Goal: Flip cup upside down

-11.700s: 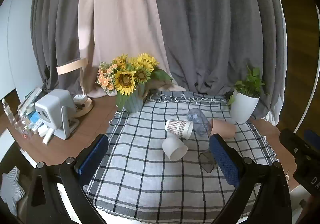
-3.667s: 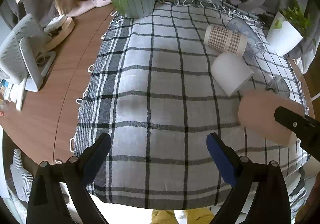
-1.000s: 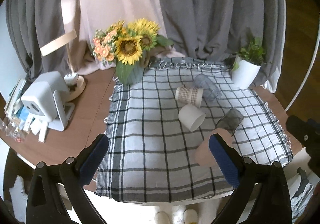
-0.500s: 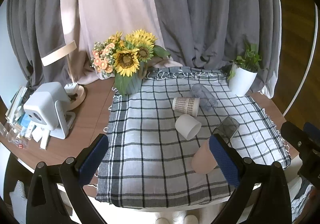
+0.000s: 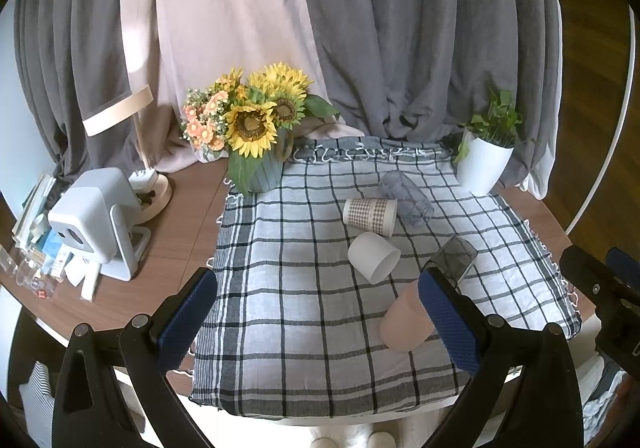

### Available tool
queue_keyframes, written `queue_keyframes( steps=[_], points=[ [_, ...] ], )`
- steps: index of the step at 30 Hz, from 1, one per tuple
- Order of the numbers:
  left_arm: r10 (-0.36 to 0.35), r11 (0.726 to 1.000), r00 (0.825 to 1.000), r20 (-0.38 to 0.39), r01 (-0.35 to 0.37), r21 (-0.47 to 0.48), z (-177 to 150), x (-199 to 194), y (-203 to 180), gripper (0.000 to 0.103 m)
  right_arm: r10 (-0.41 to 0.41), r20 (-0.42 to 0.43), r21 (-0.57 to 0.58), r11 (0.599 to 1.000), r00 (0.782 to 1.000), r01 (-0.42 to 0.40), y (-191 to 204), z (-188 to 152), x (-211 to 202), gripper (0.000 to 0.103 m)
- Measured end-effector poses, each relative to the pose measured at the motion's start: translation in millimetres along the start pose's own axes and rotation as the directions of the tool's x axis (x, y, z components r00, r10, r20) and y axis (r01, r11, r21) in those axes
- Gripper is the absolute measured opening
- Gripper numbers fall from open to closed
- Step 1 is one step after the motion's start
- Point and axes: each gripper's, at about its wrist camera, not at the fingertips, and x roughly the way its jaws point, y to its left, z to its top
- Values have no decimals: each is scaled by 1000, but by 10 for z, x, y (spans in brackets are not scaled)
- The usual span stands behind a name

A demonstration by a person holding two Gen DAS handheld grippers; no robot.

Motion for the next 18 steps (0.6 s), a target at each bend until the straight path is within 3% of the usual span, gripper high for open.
queue_keyframes(
  steps=[18],
  points=[
    [11,1000,1000,-6,-12,-18,13,2,25,103,-5,-7,0,1000,1000,5,9,-8,14,86]
  ],
)
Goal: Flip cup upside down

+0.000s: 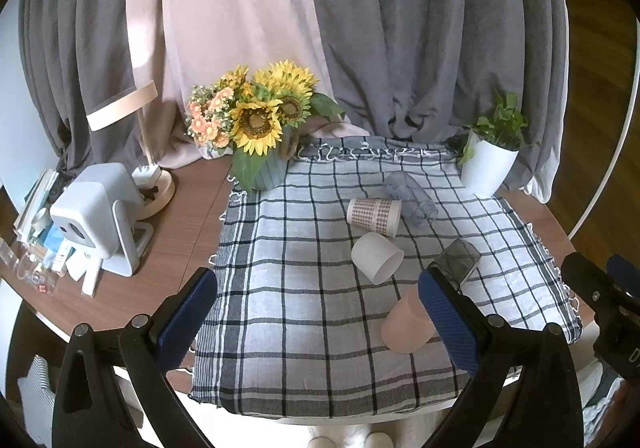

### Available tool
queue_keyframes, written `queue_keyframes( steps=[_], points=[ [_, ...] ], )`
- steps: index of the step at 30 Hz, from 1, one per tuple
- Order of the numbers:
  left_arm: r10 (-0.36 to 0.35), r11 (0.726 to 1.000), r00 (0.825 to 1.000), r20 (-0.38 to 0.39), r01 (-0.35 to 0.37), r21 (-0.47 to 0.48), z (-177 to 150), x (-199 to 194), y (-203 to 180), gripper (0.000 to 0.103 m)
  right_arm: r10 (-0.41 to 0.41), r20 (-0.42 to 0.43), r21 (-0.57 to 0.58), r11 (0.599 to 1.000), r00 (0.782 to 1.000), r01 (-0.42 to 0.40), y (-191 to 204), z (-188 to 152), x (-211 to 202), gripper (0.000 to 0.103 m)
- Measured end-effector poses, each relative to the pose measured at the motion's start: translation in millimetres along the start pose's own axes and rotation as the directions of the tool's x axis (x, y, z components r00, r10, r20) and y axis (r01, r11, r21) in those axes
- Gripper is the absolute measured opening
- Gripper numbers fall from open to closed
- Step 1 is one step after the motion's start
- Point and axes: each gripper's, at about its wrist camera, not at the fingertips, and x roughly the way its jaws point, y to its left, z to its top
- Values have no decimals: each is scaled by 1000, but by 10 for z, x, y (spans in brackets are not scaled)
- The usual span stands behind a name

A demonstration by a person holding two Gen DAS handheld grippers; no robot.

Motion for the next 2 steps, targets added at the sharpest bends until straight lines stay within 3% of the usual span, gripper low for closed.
queue_keyframes(
  steps=[2],
  points=[
    [-2,1000,1000,0,2,0,0,-1,-4,103,-1,-1,0,1000,1000,1,2,-2,5,86]
  ],
)
